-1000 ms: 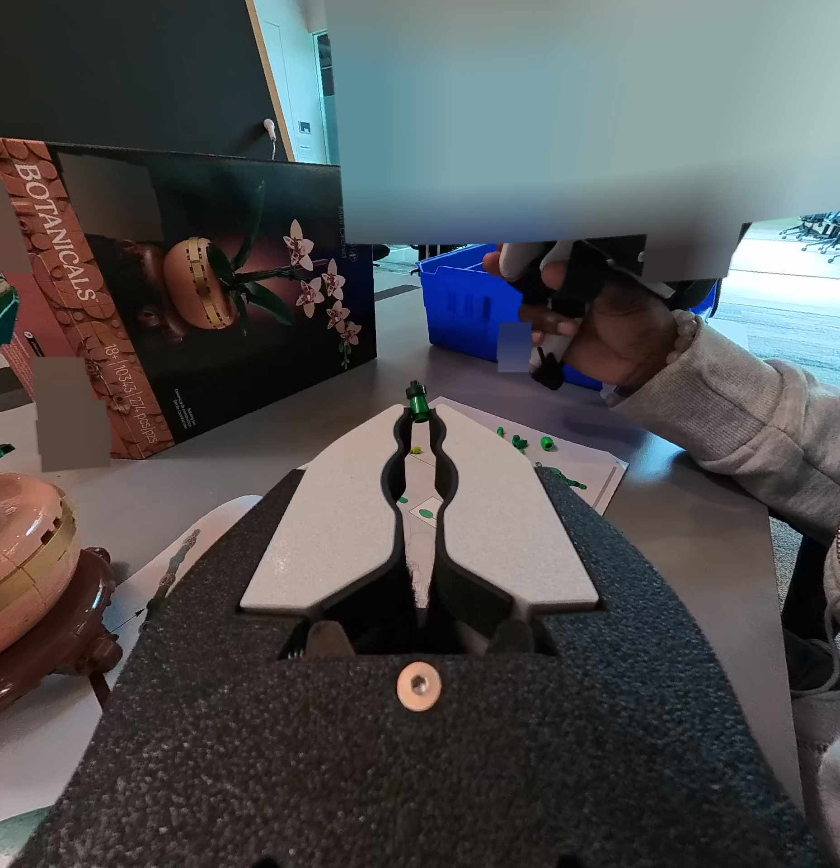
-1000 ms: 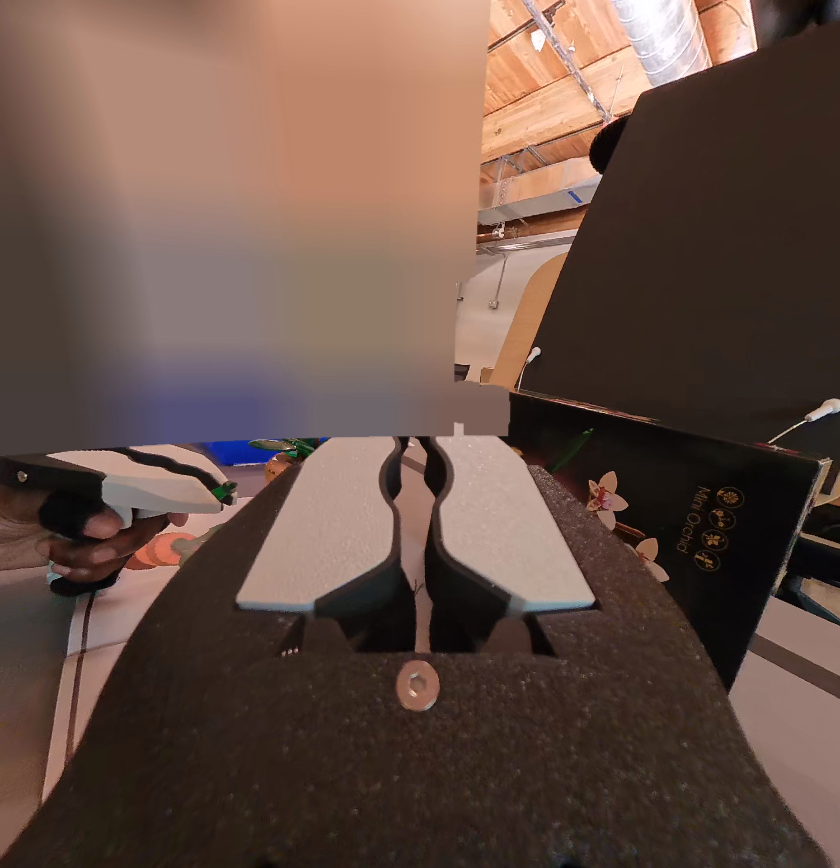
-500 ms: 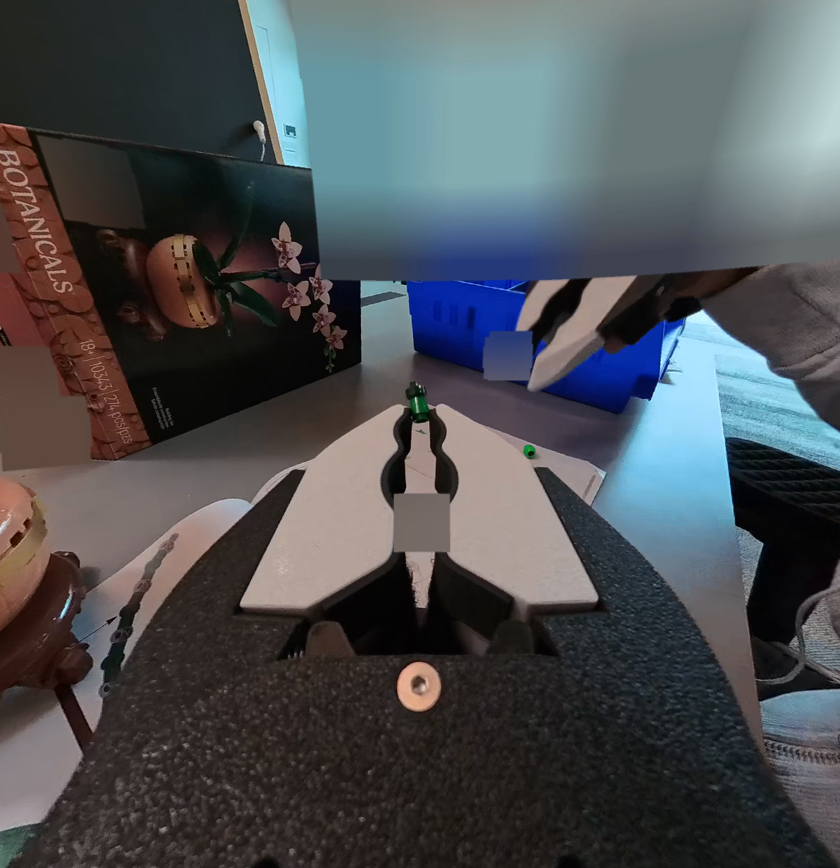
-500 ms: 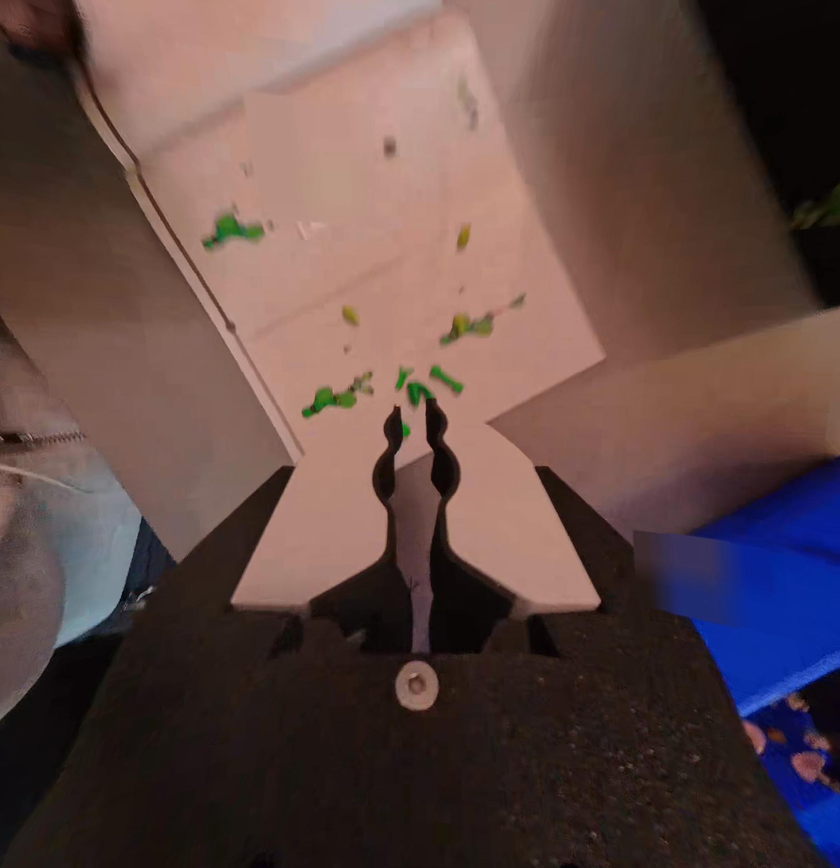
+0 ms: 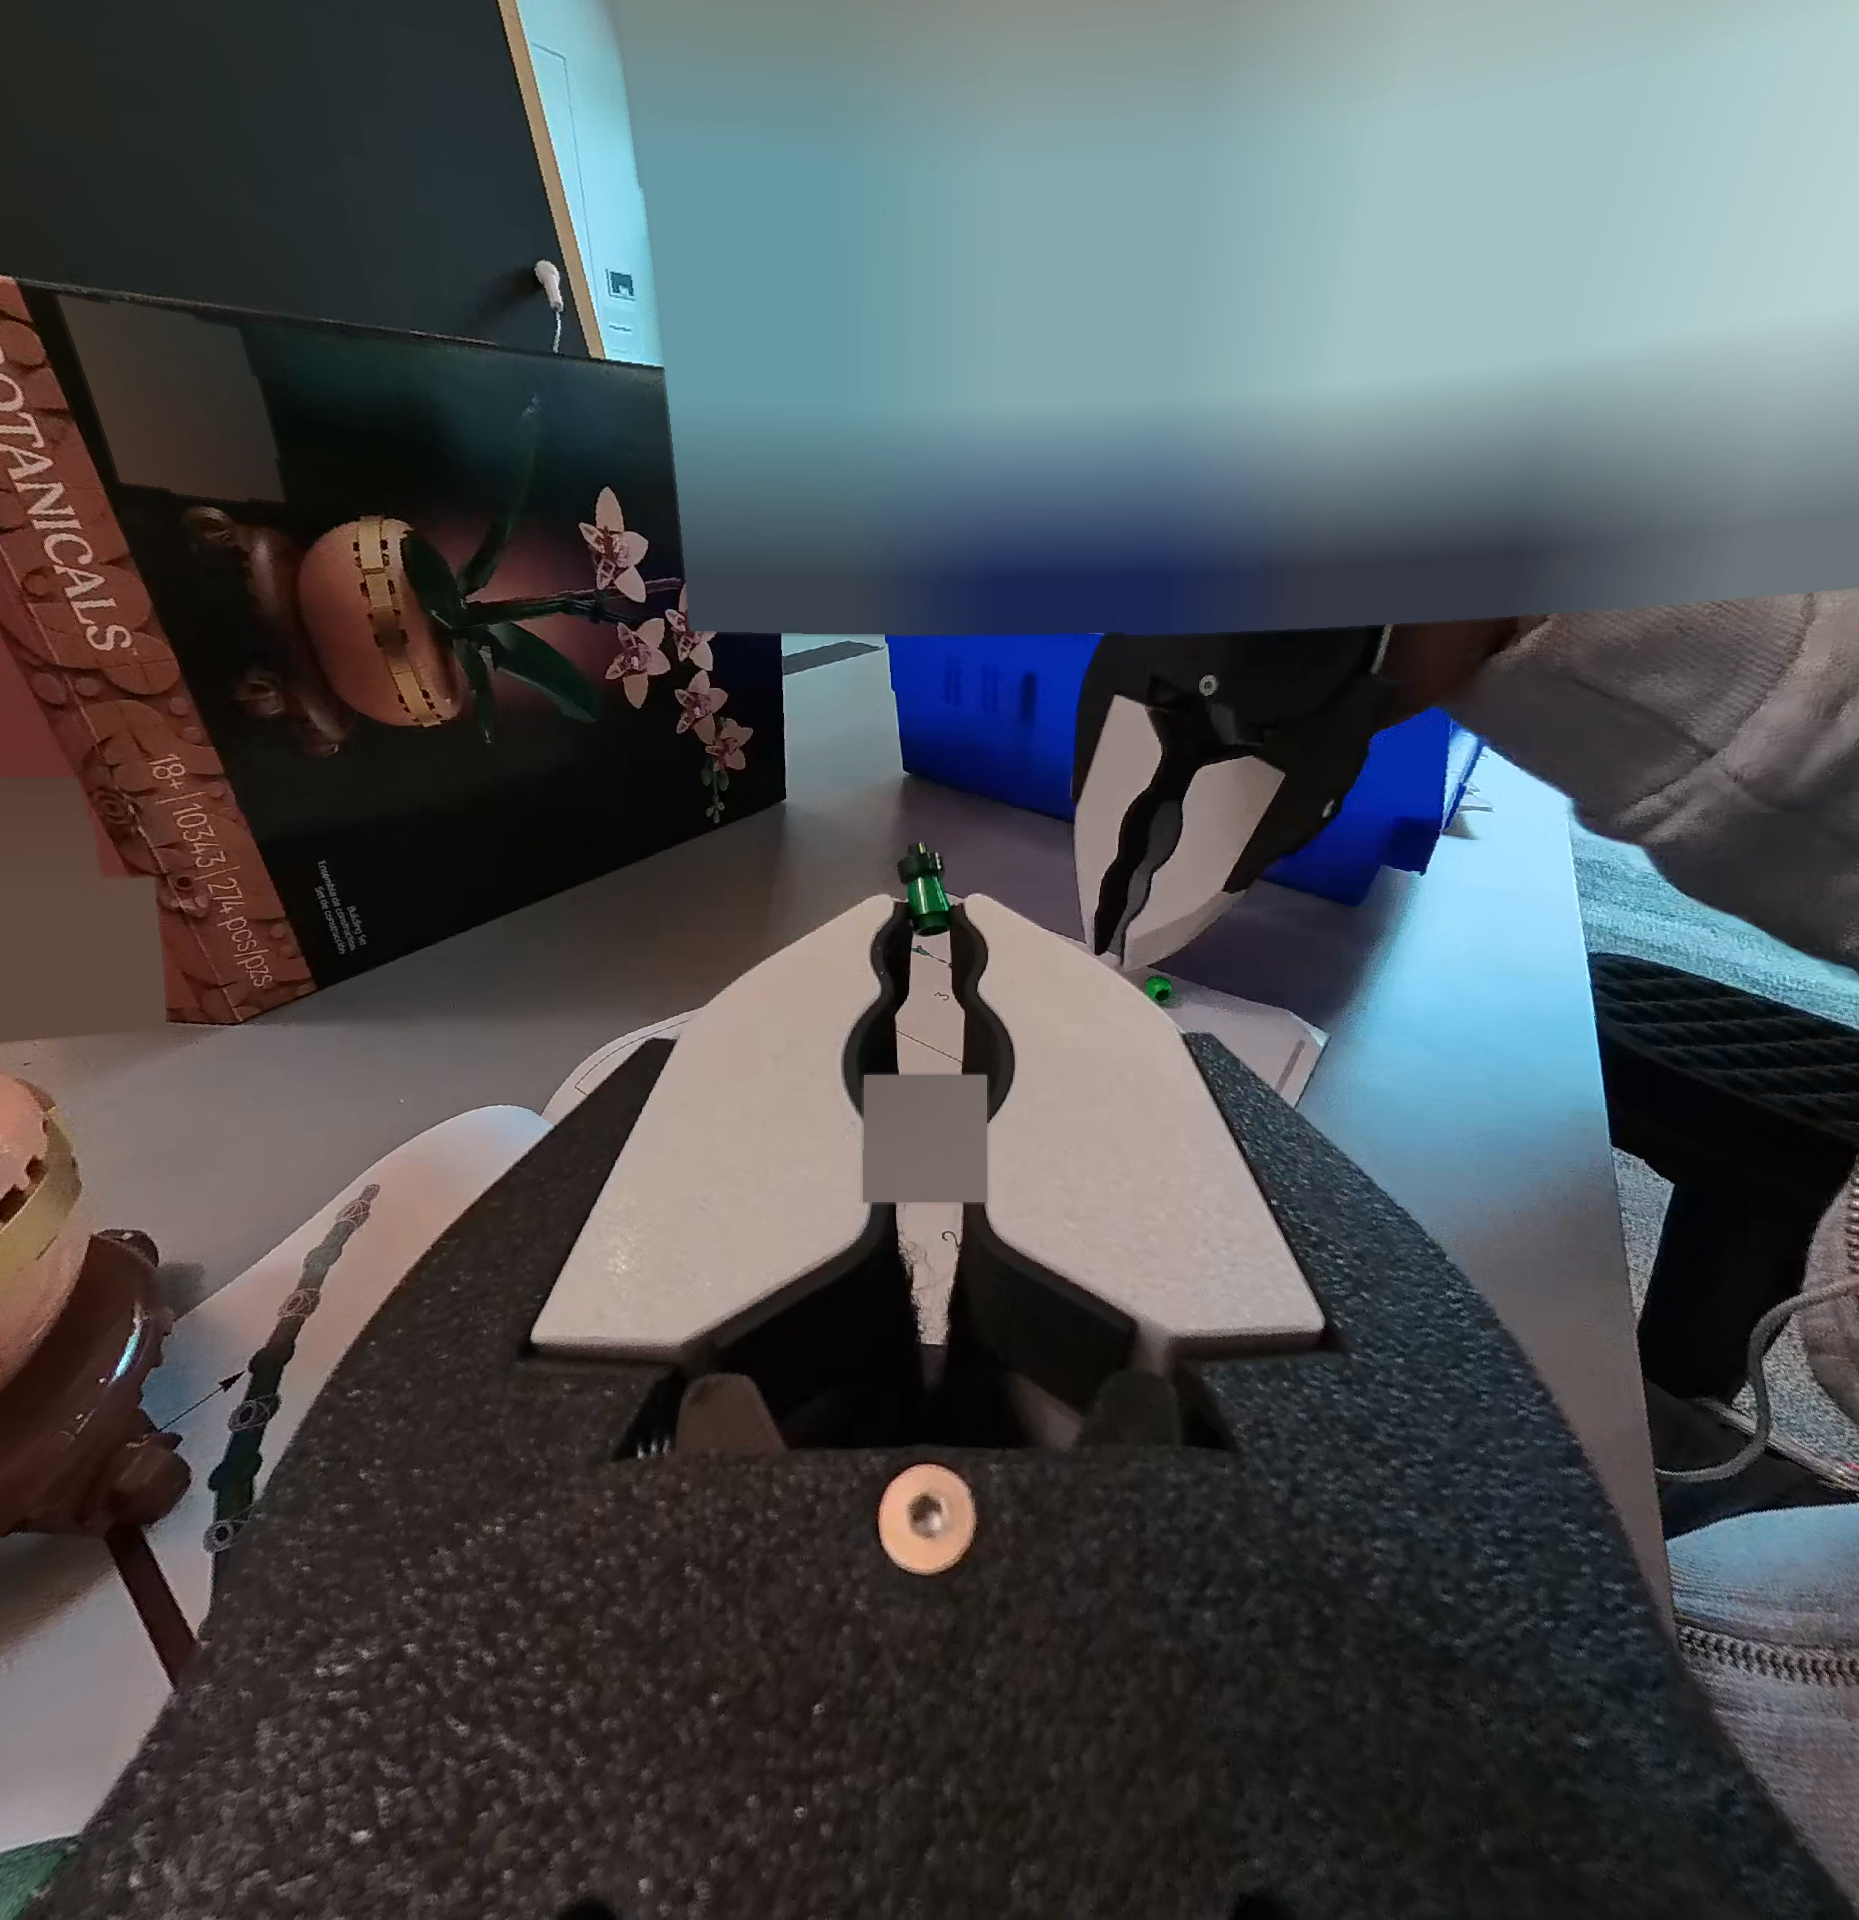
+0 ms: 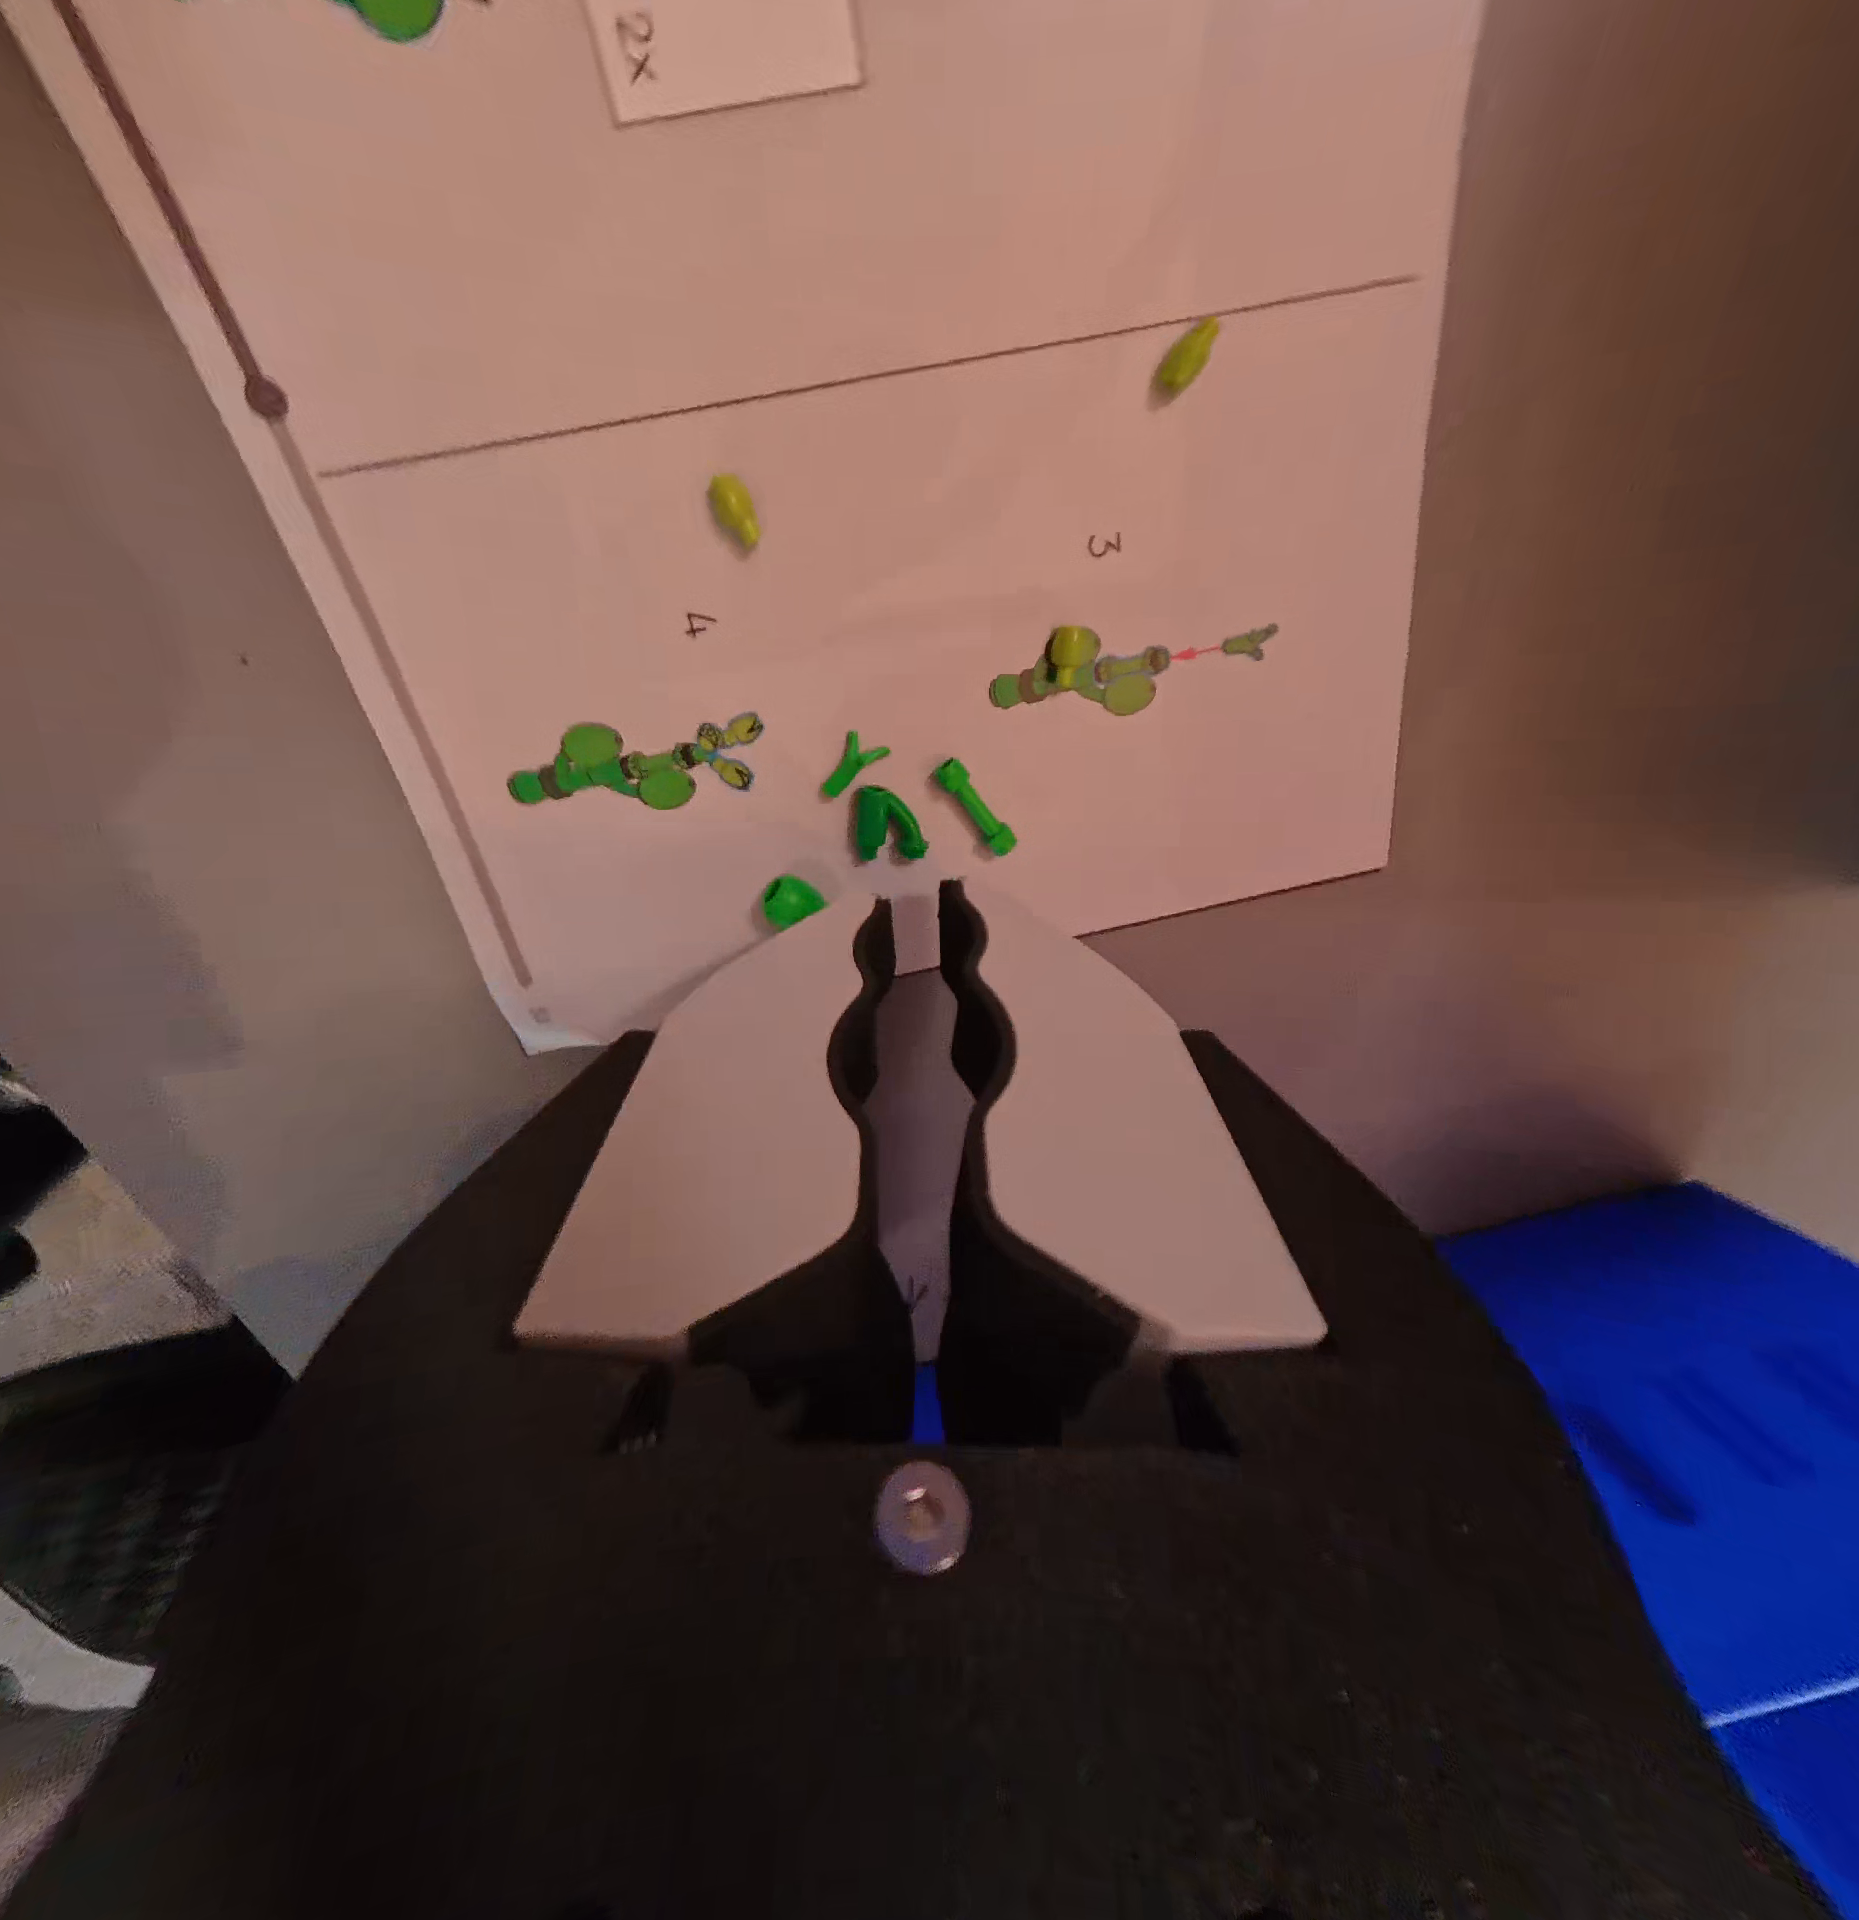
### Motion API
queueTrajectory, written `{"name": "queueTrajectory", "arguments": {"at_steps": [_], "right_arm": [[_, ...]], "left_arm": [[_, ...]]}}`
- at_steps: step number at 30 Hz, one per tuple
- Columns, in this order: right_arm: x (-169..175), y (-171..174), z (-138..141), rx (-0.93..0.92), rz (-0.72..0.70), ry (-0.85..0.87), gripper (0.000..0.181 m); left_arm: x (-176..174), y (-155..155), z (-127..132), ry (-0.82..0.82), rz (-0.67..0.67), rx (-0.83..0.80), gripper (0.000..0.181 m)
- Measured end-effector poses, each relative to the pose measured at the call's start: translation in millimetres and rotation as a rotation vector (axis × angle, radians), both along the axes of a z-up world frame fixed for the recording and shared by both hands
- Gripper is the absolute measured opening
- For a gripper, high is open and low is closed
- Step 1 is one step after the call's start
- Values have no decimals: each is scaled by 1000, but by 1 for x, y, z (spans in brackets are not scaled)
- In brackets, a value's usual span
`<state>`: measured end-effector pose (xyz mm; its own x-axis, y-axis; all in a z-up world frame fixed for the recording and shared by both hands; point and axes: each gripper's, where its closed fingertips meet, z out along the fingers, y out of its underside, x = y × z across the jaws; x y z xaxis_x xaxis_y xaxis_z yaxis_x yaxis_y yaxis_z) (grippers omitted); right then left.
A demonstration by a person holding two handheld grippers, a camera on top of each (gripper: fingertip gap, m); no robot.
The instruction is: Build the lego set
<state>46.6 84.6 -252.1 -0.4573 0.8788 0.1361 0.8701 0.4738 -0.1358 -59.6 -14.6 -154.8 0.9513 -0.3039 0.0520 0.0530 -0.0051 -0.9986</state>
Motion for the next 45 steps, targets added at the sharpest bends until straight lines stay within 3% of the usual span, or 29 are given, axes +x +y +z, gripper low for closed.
{"name": "queueTrajectory", "arguments": {"at_steps": [6,12,18,25,36,45], "right_arm": [[-7,-4,0,-17,144,-15,11],[-7,-3,-6,-19,170,-11,9],[-6,-6,-7,-85,90,-7,3],[-7,-10,0,-148,-53,39,2],[-8,-13,10,-163,-74,98,1],[-21,-32,27,-322,-90,234,1]], "left_arm": [[0,0,0,-4,-3,1,6],[-9,-2,7,-39,33,38,6],[-15,-4,12,-109,39,58,6],[-15,-3,10,-55,60,52,6],[-16,-3,10,-54,67,57,6],[-18,-4,11,-46,83,65,6]]}}
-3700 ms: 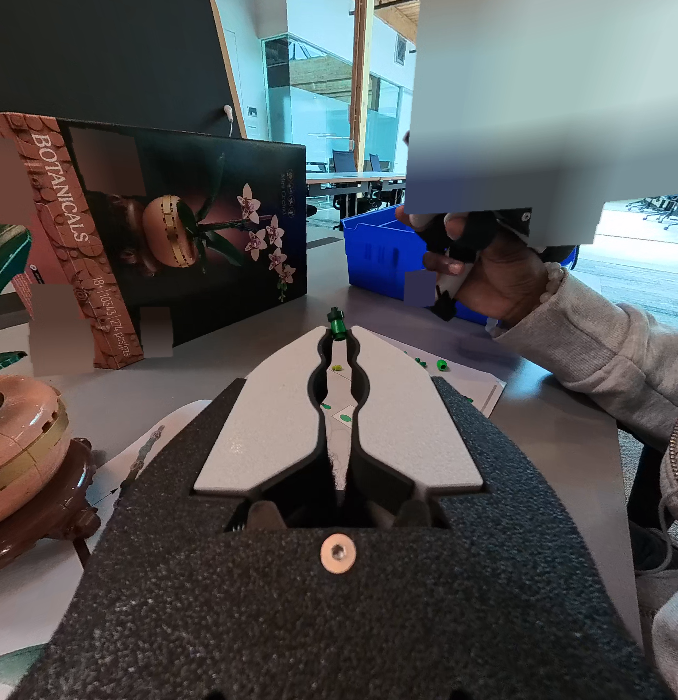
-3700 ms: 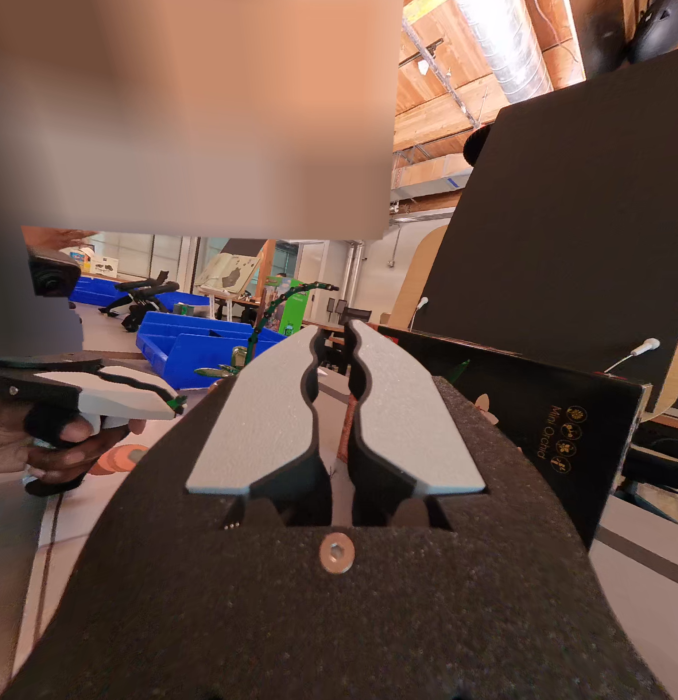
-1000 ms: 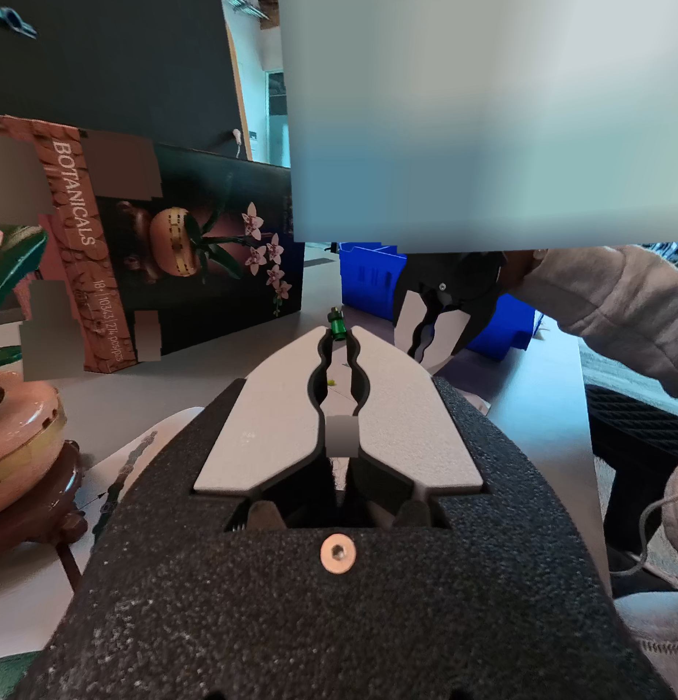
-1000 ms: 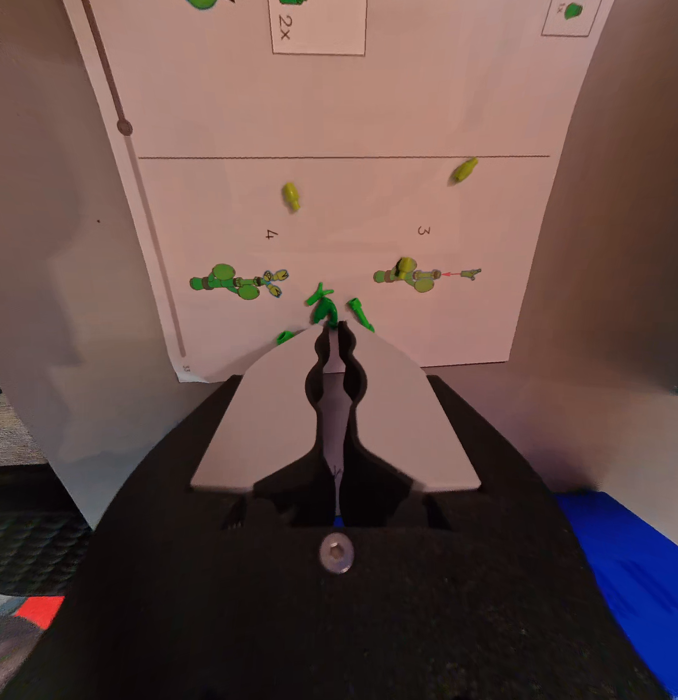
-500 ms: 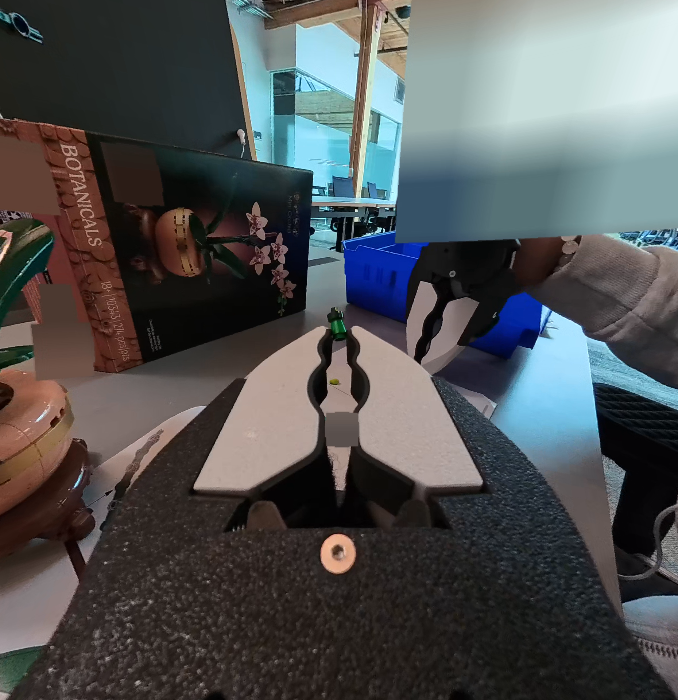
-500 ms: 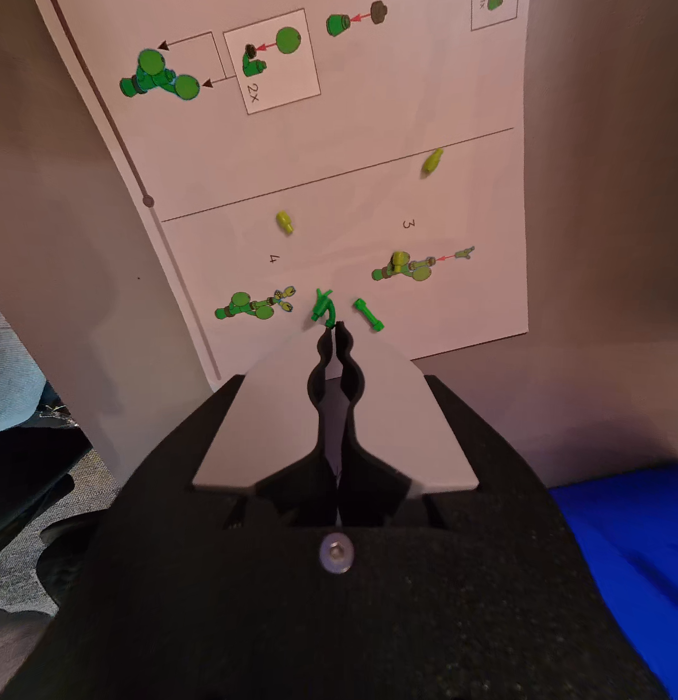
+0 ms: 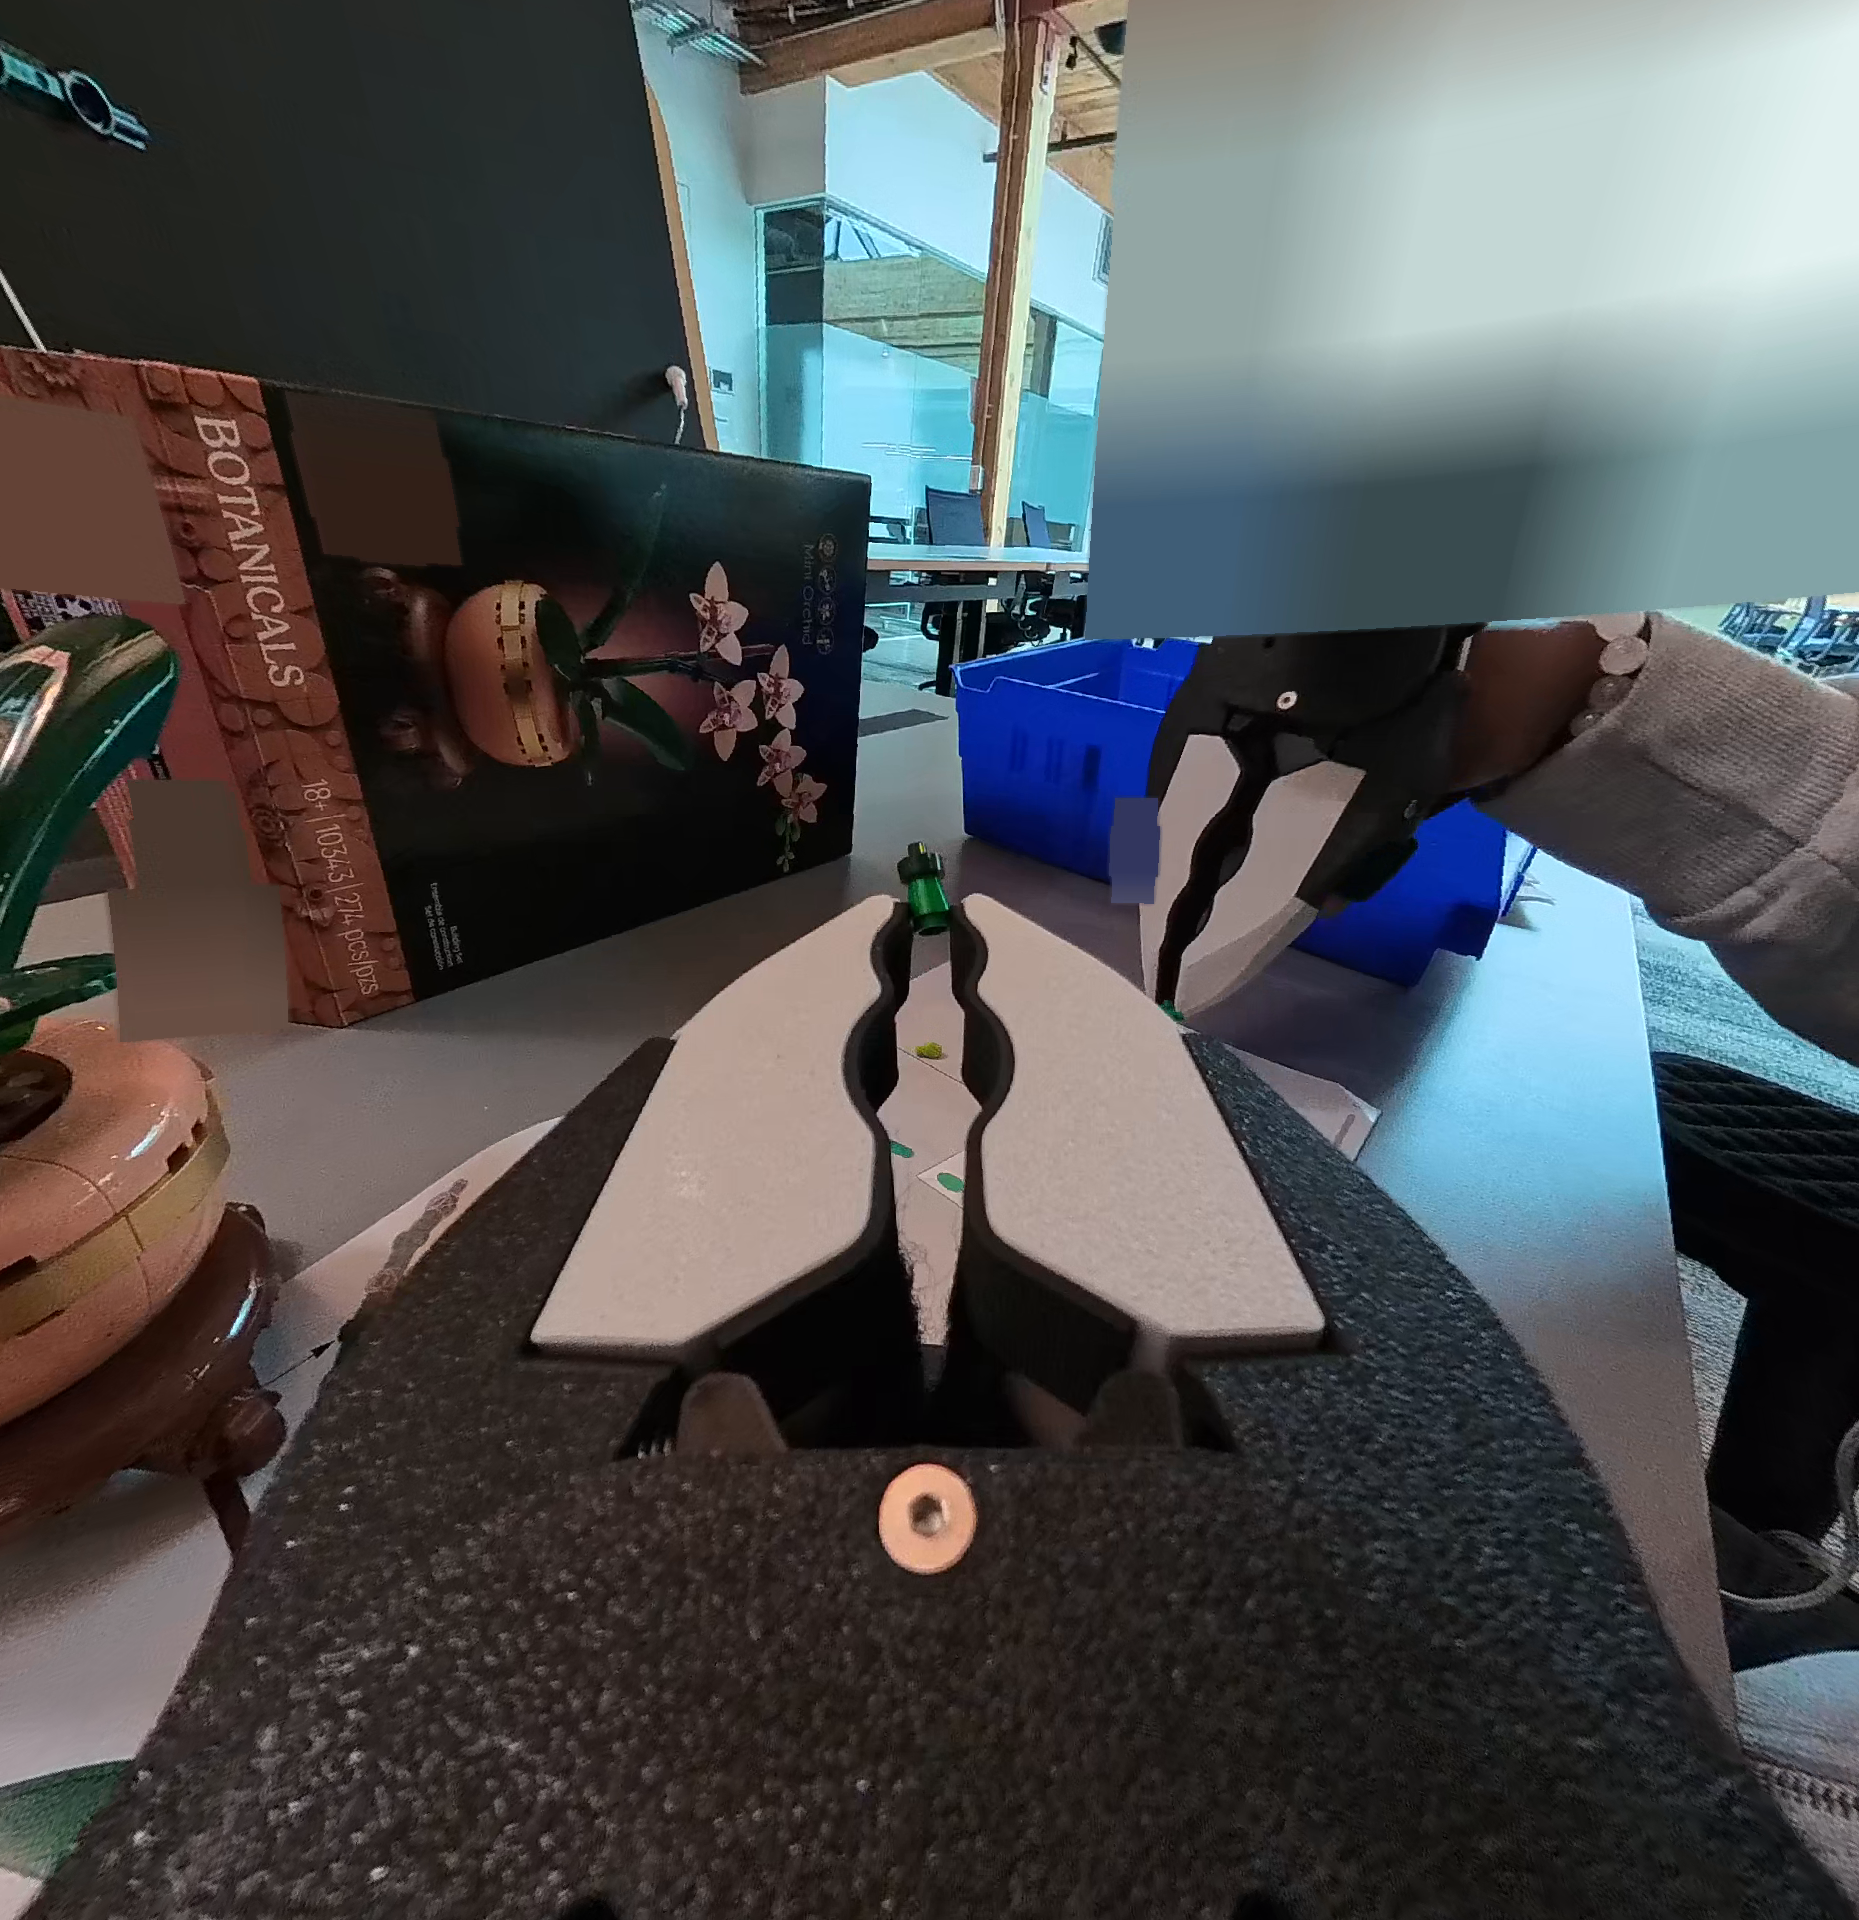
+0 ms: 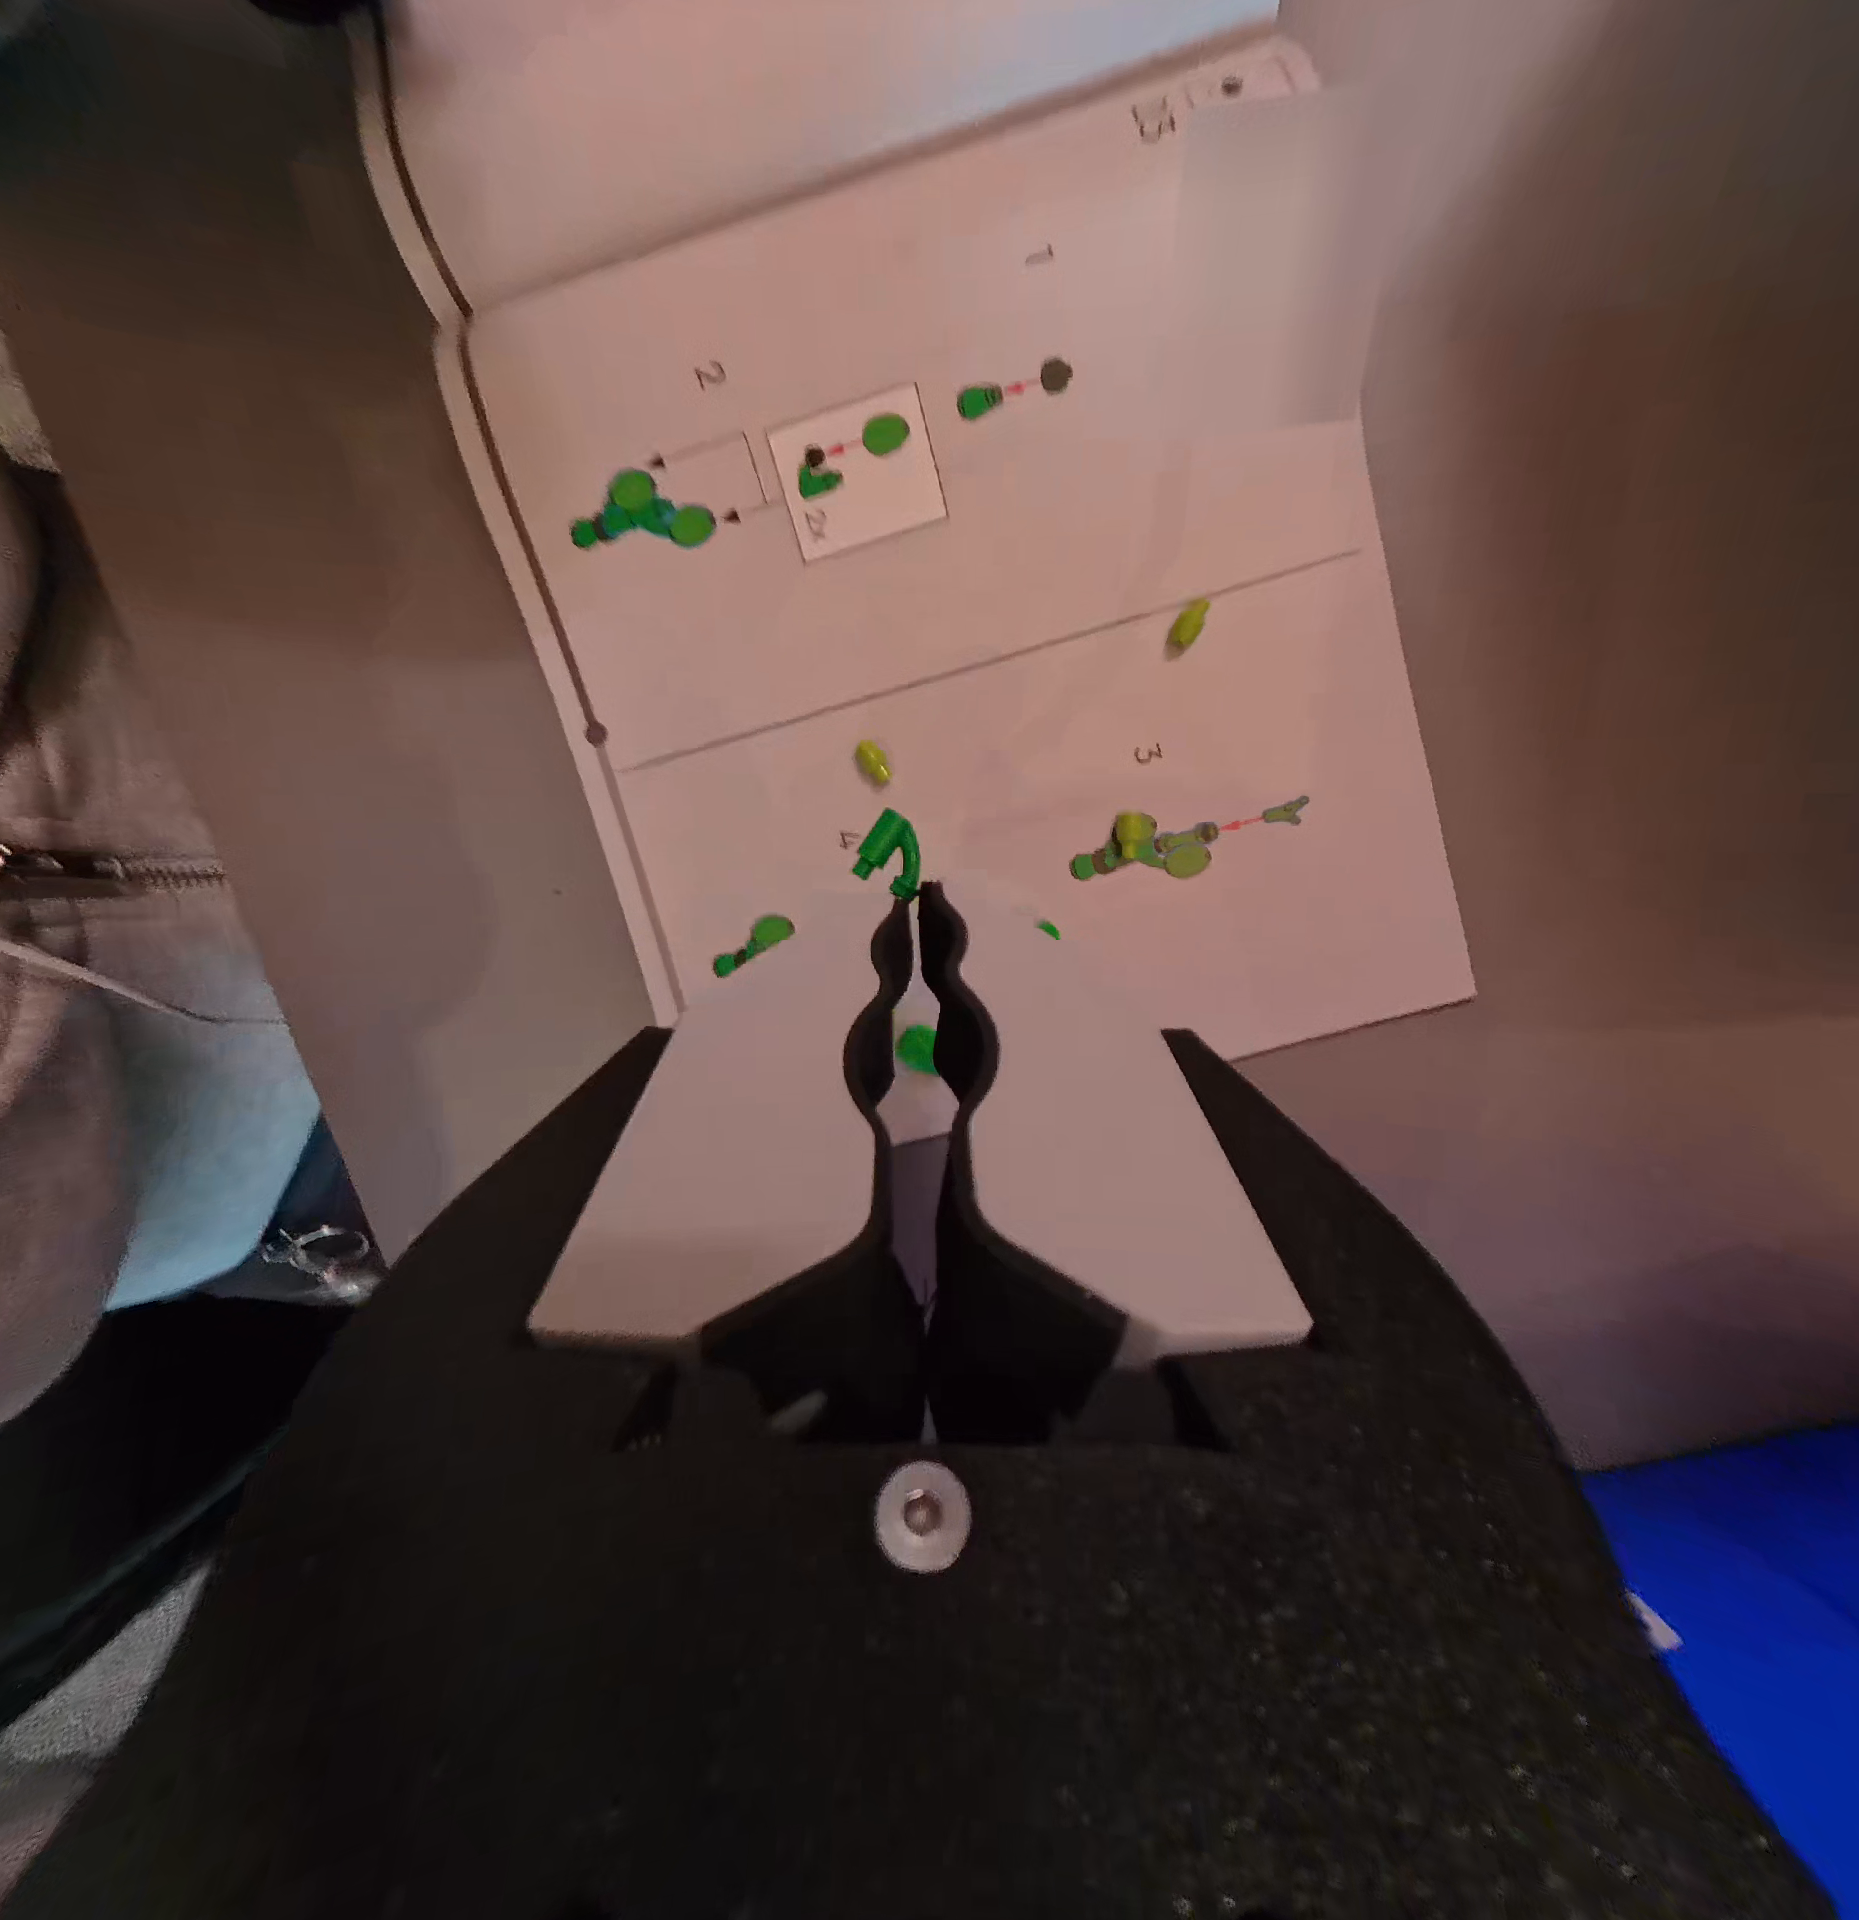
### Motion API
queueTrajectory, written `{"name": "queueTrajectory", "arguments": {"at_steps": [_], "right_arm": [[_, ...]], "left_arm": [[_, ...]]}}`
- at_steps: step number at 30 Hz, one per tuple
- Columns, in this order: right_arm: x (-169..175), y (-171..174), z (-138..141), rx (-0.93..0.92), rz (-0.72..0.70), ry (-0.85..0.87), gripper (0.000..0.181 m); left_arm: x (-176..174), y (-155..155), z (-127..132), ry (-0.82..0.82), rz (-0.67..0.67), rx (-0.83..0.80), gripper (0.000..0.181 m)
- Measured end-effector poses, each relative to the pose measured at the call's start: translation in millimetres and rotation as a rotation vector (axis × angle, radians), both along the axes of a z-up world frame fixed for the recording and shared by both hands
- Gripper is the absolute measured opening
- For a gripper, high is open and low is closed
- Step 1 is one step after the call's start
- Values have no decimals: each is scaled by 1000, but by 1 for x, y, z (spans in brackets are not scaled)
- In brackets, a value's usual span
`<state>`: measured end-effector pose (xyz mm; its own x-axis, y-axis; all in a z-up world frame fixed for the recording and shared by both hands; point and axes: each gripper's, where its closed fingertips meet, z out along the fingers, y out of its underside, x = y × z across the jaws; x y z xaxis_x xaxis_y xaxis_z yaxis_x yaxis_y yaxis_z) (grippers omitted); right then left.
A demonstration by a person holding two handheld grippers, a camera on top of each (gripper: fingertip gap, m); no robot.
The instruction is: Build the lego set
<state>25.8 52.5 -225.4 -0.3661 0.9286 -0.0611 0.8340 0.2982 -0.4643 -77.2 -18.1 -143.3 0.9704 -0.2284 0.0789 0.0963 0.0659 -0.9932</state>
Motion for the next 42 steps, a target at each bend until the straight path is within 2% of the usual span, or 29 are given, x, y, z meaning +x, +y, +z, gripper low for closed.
{"name": "queueTrajectory", "arguments": {"at_steps": [9,17,29,42], "right_arm": [[-4,-31,-13,-42,14,28,2],[-7,-42,-20,-23,9,32,2],[-9,-44,-28,-33,-18,34,2],[-10,-42,-25,-39,-58,46,4]], "left_arm": [[-3,0,1,-5,19,9,6],[-6,-1,3,-8,33,18,6],[-6,0,2,-8,33,11,6],[-5,-1,2,-11,26,10,6]]}}
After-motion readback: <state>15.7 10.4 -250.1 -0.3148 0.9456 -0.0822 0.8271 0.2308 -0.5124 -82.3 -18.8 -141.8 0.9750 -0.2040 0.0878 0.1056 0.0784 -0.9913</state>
